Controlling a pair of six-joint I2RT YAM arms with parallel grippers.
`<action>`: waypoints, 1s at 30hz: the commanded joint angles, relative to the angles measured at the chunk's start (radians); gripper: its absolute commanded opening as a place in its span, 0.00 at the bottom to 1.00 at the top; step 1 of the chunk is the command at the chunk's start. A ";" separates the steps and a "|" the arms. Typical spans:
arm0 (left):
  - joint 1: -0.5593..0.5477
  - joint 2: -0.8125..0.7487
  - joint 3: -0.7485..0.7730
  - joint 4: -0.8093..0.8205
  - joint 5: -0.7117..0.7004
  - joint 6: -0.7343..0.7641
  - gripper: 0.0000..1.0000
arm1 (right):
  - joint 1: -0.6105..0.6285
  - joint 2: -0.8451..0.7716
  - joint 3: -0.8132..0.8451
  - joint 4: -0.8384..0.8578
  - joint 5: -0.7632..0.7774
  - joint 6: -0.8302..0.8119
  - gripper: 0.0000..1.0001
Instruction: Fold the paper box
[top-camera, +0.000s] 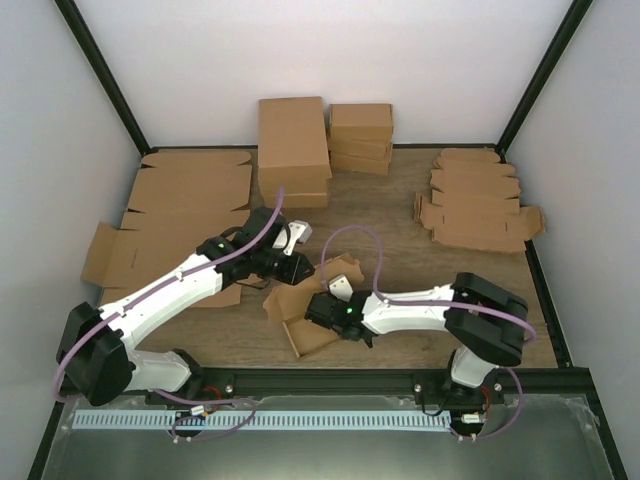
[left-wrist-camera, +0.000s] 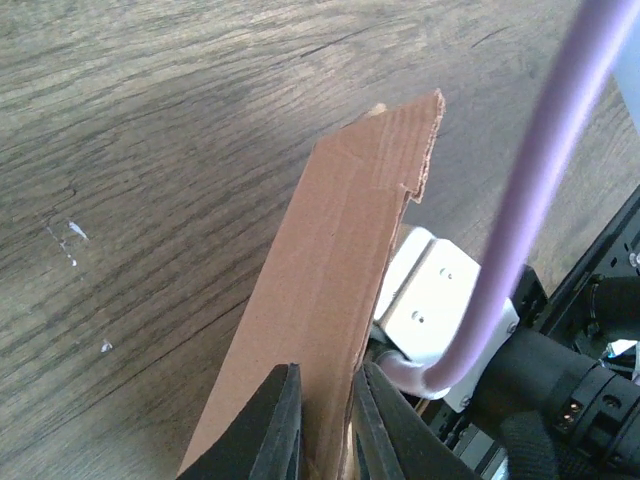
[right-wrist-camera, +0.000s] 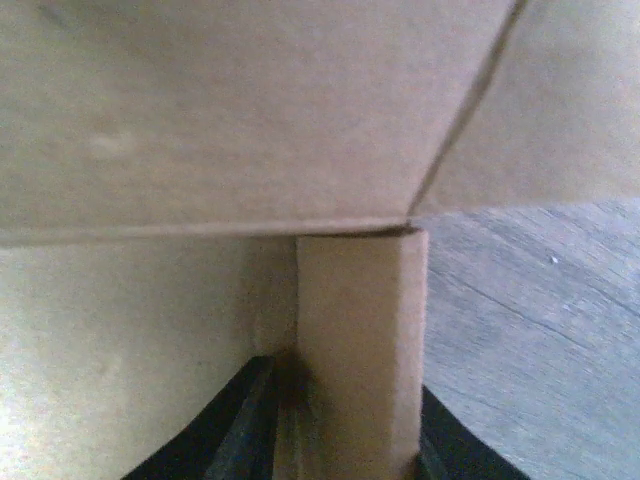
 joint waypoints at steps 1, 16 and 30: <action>-0.005 -0.007 0.018 0.003 0.037 0.000 0.17 | 0.018 -0.087 -0.031 0.133 -0.085 -0.028 0.33; -0.005 -0.036 0.038 -0.004 0.055 -0.003 0.46 | -0.059 -0.305 -0.036 0.143 -0.296 -0.125 0.62; -0.006 -0.316 0.059 -0.260 -0.089 -0.068 0.76 | -0.233 -0.617 -0.129 0.213 -0.492 -0.333 0.91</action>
